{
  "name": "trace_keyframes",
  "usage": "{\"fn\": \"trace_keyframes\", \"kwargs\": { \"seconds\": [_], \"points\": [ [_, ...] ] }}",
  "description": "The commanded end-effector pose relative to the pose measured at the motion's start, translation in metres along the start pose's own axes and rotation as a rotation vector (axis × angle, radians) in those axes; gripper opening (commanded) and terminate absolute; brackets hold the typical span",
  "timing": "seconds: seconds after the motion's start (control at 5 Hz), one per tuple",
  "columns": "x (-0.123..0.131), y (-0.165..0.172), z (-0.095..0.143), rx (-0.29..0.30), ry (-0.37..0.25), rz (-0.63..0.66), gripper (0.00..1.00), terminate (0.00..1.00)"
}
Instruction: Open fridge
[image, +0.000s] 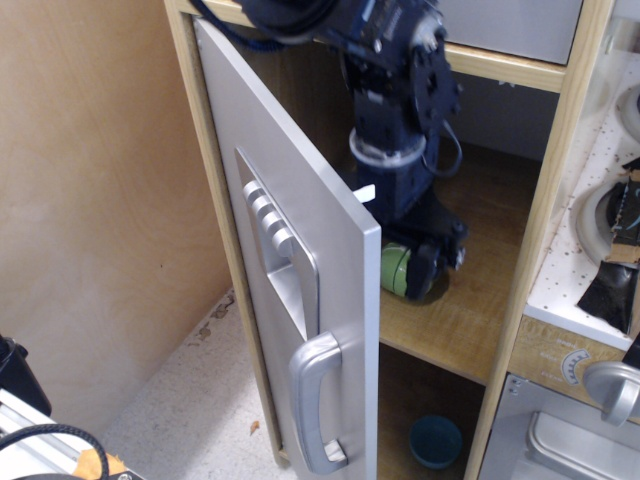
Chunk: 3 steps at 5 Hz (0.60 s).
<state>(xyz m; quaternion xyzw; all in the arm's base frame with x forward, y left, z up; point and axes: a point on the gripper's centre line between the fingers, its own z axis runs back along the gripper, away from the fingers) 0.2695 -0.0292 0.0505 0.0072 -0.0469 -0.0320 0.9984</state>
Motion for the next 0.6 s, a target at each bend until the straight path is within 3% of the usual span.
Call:
{"fn": "trace_keyframes", "kwargs": {
  "seconds": [0.0, 0.2, 0.4],
  "points": [
    [-0.018, 0.026, 0.009, 0.014, -0.048, 0.105, 1.00, 0.00],
    [-0.039, 0.028, 0.014, 0.032, -0.050, 0.174, 1.00, 0.00],
    [-0.058, 0.033, 0.017, 0.062, -0.071, 0.201, 1.00, 1.00]
  ]
}}
